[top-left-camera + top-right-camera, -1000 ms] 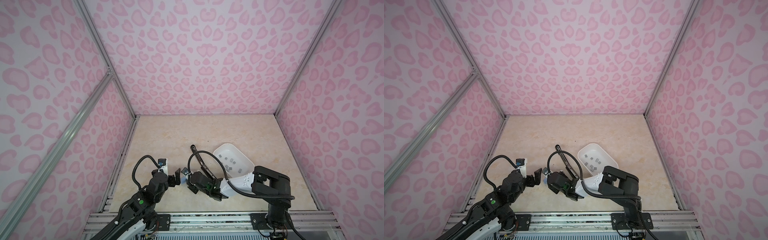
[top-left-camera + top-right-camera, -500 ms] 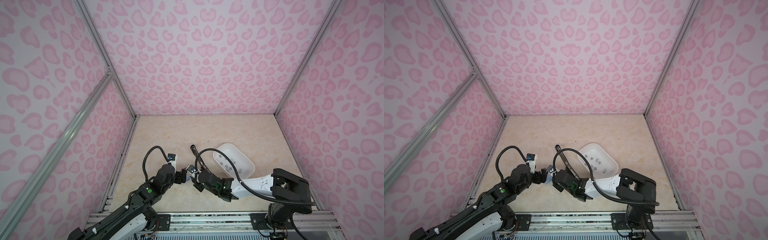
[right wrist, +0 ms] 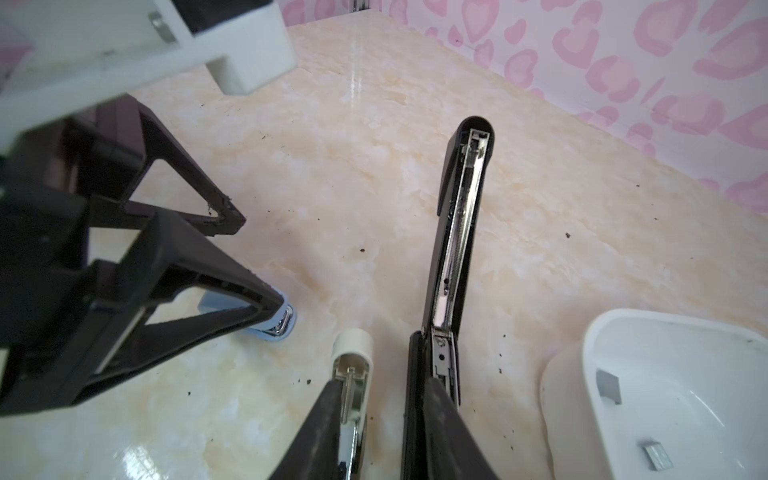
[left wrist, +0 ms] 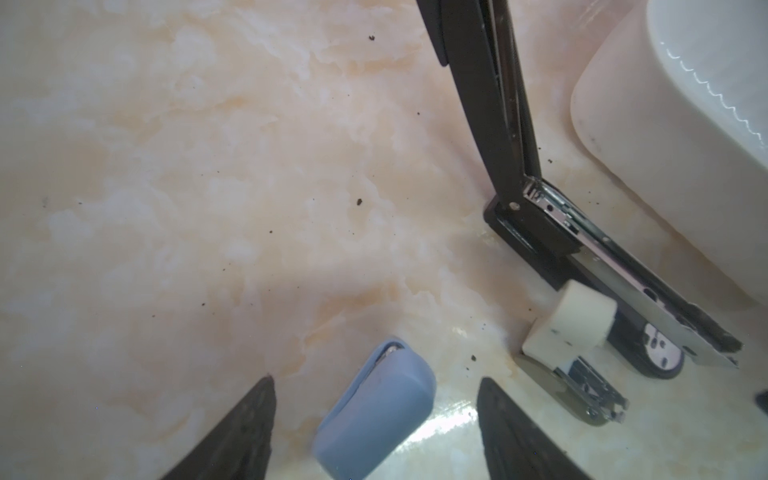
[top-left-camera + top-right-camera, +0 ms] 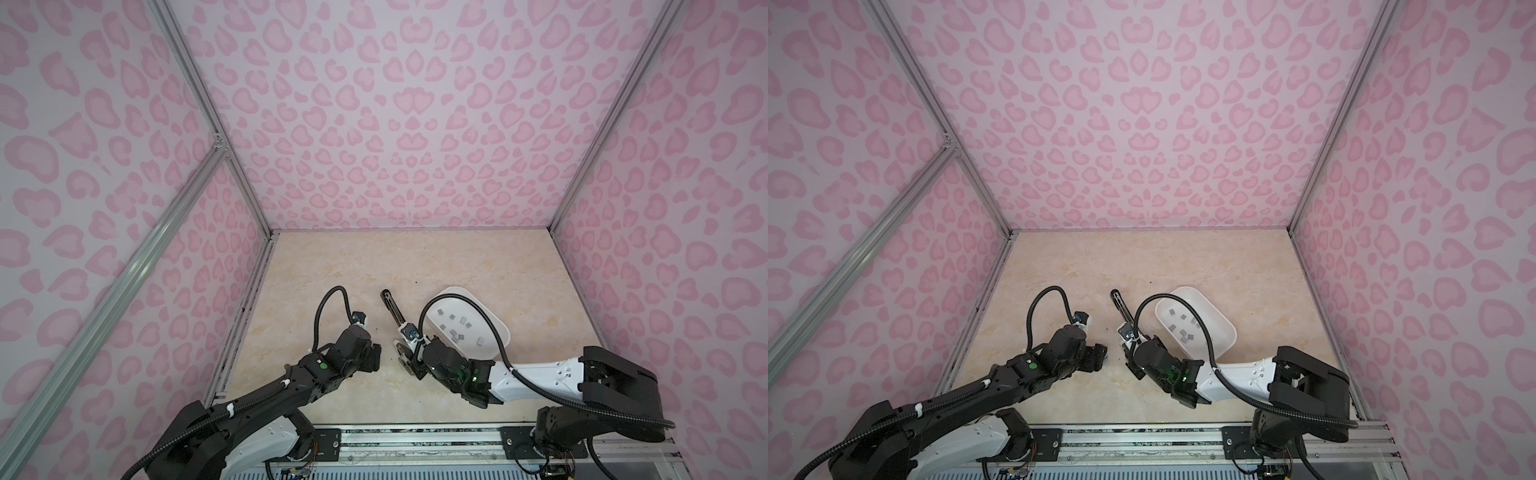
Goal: Load the staples into the stapler
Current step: 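Move both grippers toward the light-blue mini stapler beside the black stapler, then close the left gripper on the light-blue mini stapler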
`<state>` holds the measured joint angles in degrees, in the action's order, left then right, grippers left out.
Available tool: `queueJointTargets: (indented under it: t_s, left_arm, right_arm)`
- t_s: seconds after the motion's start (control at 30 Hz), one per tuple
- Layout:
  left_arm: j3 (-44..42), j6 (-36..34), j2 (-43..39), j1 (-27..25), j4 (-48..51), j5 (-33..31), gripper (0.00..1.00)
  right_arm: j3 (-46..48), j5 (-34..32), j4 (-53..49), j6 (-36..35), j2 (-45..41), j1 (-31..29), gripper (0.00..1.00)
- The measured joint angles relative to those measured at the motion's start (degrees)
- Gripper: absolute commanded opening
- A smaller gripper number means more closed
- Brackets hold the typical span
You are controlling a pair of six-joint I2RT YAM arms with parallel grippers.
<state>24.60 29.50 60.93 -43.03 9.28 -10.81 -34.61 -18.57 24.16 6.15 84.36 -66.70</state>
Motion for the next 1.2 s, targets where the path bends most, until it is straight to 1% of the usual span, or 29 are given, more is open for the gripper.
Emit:
queueJointTargets:
  t_s: [0.13,0.23,0.33,0.43,0.53,0.7,0.77,0.93,0.97,1.07,1.13,1.2]
  left_arm:
    - [-0.3,0.5,1.7,-0.6,-0.4,-0.1,0.73]
    - [-0.3,0.8,3.4,-1.2,-0.7,-0.2,0.73]
    - [-0.3,0.9,4.3,-1.8,-1.2,-0.2,0.75]
    - [-0.1,0.9,5.1,-2.0,-1.8,-0.6,0.74]
    - [0.4,1.0,6.6,-2.0,-2.1,-1.4,0.68]
    - [0.7,1.5,7.3,-2.0,-2.1,-2.6,0.52]
    - [0.7,1.9,7.1,-2.0,-2.1,-3.1,0.49]
    - [0.8,2.1,7.0,-2.0,-2.1,-4.0,0.48]
    - [0.9,2.1,7.0,-2.0,-2.0,-4.0,0.50]
    - [1.2,2.1,7.3,-2.0,-1.9,-4.2,0.62]
    - [1.6,2.1,7.9,-2.0,-1.9,-4.2,0.64]
    - [1.9,2.1,8.4,-2.0,-1.9,-4.2,0.65]
  right_arm:
    - [0.0,0.1,0.9,0.4,0.3,0.0,0.34]
    - [-0.2,0.2,1.1,0.8,0.4,0.0,0.34]
    - [-0.3,0.2,1.2,0.8,0.4,0.1,0.34]
    - [-0.3,0.2,1.3,1.0,0.4,0.1,0.34]
    - [-0.3,0.2,1.2,1.2,0.4,0.1,0.34]
    - [-0.3,0.2,1.2,1.8,0.5,0.3,0.34]
    - [-0.3,0.4,1.2,1.8,0.7,0.4,0.34]
    - [-0.3,0.7,1.2,1.8,0.9,0.6,0.34]
    - [-0.3,0.9,1.3,1.9,1.0,0.6,0.33]
    - [-0.3,1.2,1.2,2.1,1.1,0.7,0.33]
    - [-0.3,1.3,1.2,2.1,1.1,0.7,0.33]
    - [-0.3,1.6,1.2,2.2,1.1,0.7,0.33]
